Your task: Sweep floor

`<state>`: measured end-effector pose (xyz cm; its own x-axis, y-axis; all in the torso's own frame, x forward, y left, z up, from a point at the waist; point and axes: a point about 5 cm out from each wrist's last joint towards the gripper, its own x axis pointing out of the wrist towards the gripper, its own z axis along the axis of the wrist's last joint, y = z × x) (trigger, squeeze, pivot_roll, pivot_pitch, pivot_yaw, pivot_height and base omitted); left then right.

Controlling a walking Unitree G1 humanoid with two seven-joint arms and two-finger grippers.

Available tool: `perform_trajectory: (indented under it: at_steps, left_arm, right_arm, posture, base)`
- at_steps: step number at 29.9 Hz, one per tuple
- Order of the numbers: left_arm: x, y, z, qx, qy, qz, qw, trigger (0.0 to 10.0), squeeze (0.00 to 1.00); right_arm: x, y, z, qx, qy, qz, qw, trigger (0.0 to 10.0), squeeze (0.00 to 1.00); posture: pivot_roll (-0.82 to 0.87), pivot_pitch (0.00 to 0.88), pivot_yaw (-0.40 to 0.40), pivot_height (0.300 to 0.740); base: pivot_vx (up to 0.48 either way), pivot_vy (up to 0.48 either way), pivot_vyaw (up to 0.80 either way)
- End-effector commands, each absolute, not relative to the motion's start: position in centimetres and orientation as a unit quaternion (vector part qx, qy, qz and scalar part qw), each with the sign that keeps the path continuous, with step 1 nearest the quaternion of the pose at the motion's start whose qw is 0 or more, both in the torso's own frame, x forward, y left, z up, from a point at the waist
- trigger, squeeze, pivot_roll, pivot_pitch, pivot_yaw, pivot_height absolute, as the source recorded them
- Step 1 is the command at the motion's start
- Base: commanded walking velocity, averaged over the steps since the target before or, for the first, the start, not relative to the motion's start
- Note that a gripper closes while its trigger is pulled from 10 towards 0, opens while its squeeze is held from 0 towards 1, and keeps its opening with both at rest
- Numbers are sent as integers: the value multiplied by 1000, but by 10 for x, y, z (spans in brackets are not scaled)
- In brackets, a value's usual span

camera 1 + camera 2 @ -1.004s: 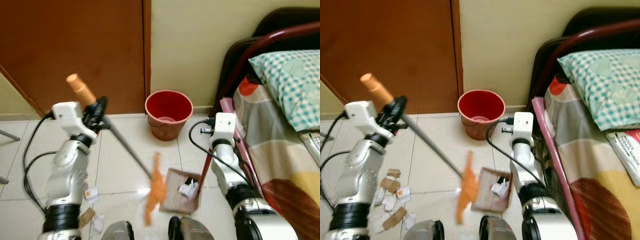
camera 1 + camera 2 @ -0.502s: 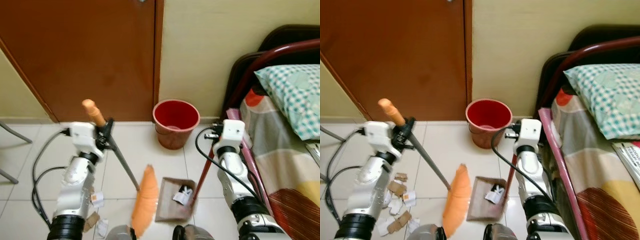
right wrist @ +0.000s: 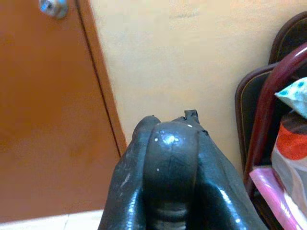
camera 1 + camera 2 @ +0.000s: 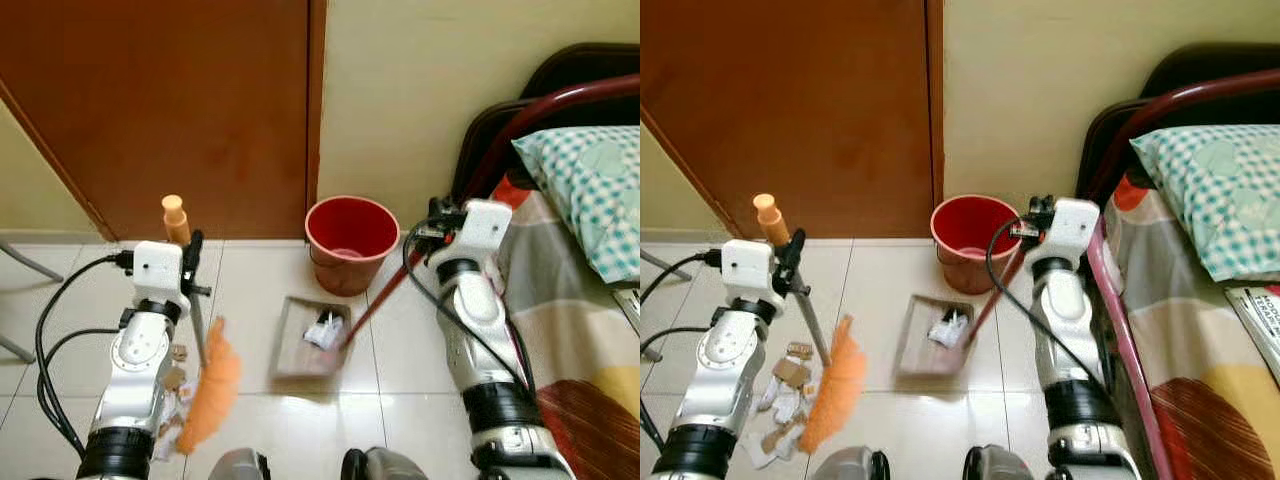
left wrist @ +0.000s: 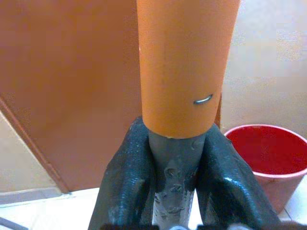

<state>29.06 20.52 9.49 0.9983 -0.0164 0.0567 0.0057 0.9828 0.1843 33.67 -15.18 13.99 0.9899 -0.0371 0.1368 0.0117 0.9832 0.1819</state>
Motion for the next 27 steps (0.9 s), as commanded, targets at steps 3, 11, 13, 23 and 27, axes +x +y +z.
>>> perform_trajectory:
  at_steps: [3,11,13,23,27]
  left_arm:
    - [293,204,99,97,-42,-6,994,10000,0]
    - [296,194,97,77,-40,-10,996,10000,0]
    - [297,192,96,68,-38,-11,997,10000,0]
    - [298,184,95,51,-36,-16,998,10000,0]
    - [298,183,94,49,-36,-16,998,10000,0]
  right_arm:
    - [345,-148,166,128,-99,-10,987,10000,0]
    - [358,-139,205,150,-136,7,979,10000,0]
    - [363,-138,220,153,-152,7,976,10000,0]
    - [376,-136,287,123,-259,13,958,10000,0]
    - [372,-135,311,33,-323,19,945,10000,0]
  posture:
    - [18,45,10,740]
    - [7,44,13,740]
    - [1,42,12,740]
    - [2,50,3,740]
    - [3,53,0,740]
  base:
    - [0,0,0]
    - [0,0,0]
    - [0,0,0]
    - [0,0,0]
    - [0,0,0]
